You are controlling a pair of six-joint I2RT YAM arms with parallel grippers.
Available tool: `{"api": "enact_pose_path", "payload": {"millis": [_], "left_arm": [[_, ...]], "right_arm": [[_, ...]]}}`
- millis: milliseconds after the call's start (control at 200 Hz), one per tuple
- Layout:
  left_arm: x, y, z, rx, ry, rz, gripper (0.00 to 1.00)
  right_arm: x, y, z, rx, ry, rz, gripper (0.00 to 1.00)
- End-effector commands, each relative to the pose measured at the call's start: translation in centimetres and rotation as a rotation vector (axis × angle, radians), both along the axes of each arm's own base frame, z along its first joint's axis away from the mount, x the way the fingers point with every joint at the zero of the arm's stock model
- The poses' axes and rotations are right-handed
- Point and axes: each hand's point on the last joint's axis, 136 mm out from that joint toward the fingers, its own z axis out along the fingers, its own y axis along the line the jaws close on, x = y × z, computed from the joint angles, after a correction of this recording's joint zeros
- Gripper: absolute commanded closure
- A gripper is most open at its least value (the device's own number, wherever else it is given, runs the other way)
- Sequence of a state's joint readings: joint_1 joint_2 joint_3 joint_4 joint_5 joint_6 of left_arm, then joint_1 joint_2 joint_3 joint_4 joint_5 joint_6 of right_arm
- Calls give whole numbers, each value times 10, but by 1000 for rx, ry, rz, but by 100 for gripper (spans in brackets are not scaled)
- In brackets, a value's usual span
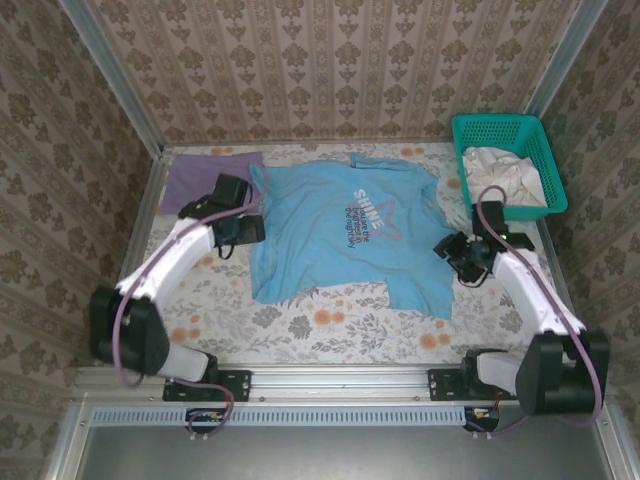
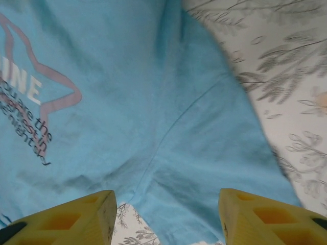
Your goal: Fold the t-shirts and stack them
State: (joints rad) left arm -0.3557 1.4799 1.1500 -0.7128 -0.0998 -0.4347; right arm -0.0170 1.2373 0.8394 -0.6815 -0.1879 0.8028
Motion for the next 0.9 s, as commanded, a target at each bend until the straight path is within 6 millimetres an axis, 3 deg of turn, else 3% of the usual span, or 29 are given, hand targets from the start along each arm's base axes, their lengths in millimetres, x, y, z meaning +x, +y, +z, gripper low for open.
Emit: {"api": "enact_pose_path", "payload": {"millis": [0,170,295,445,755,895], "left_arm": [[-12,-15,-22,-104,173,-12,25],[8,-24,-50,-252,224,39,24],[18,-32,-63,-236,275,2,24],[19,-37,-63,-138,297,-52,27],[-41,-61,-79,14,373,-237,40],[-53,-58,-89,25,403,-235,48]], "right_arm": [[19,20,-10,-20,0,118,45],[20,42,-36,-19,56,189,50],[18,49,-40,-22,47,205,50],[14,50,-49,-20,60,209,50],[12,50,-54,-15,58,205,54],[12,53,-56,-6,64,213,56]]}}
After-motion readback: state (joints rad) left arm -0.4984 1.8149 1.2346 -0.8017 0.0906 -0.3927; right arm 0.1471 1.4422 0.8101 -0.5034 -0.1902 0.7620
